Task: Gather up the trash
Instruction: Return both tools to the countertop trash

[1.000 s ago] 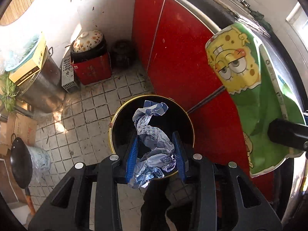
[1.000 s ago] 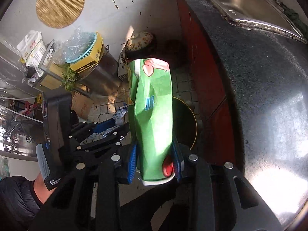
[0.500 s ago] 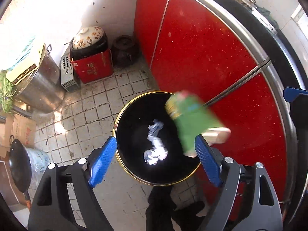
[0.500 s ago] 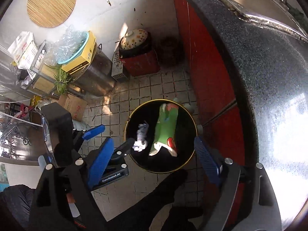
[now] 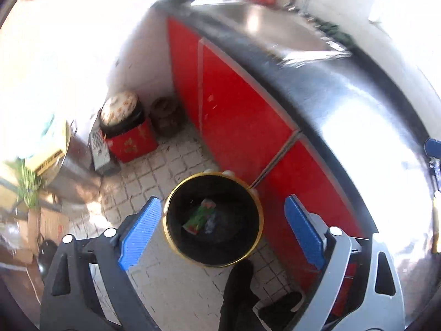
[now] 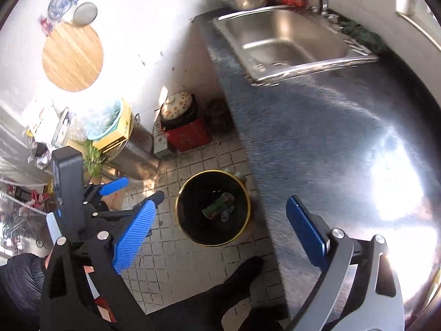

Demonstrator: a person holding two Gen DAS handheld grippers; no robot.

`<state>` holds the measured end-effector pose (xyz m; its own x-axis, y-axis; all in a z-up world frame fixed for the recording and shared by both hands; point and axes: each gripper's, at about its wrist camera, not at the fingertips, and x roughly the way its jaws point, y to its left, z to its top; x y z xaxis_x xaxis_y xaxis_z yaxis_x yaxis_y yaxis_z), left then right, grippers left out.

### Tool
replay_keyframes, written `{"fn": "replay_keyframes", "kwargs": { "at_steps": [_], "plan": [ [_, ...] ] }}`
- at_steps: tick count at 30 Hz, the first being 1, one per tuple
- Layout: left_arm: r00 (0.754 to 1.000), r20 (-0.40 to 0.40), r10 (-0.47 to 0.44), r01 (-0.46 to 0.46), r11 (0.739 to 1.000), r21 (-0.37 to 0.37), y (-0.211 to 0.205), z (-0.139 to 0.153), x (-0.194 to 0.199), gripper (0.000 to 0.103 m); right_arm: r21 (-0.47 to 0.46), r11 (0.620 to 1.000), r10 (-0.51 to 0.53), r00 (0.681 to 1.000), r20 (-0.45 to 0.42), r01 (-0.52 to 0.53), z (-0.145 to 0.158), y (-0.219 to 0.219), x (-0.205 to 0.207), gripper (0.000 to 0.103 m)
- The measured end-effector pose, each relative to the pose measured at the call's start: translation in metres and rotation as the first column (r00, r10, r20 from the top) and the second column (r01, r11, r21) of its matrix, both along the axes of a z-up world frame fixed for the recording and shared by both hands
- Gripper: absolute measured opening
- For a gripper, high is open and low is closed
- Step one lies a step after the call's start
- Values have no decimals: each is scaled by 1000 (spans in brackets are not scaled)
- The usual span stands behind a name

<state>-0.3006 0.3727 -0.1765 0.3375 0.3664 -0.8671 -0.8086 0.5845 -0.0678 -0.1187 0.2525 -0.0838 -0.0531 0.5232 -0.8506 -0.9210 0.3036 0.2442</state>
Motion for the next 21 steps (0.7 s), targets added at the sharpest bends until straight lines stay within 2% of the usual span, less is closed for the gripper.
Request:
{"fn": "replay_keyframes", "kwargs": {
  "at_steps": [1, 3, 5, 8, 9, 12, 17, 19, 21],
  "plan": [
    [999, 11, -34, 34, 999, 16, -7, 13, 12, 96, 13, 999, -47, 999, 18, 47, 10, -16, 13, 95],
    [991, 34, -130, 129, 991, 29, -26, 38, 47, 96, 38, 988, -149, 987, 57, 147, 26, -55, 40, 96],
    [974, 40, -223, 222, 975, 32, -48, 57, 83, 96, 60, 965, -261, 961, 87, 256, 41, -99, 66, 96],
    [915, 90, -392, 389, 920, 49, -95, 86, 142, 96, 90, 904, -426, 896, 123, 417, 59, -172, 100, 96],
    [890, 100, -445, 441, 895, 57, -112, 93, 159, 96, 98, 880, -474, 870, 134, 464, 63, -196, 109, 96],
    [790, 121, -601, 596, 799, 74, -170, 118, 212, 96, 127, 794, -608, 778, 159, 595, 77, -272, 129, 96],
    [599, 145, -788, 785, 613, 88, -271, 139, 266, 96, 150, 630, -776, 611, 159, 762, 91, -385, 142, 96],
    [535, 137, -833, 831, 549, 92, -308, 143, 279, 96, 155, 572, -820, 555, 143, 805, 91, -421, 141, 96],
    [489, 128, -863, 860, 502, 94, -335, 142, 286, 96, 152, 527, -849, 510, 139, 836, 89, -449, 139, 96]
  ]
}}
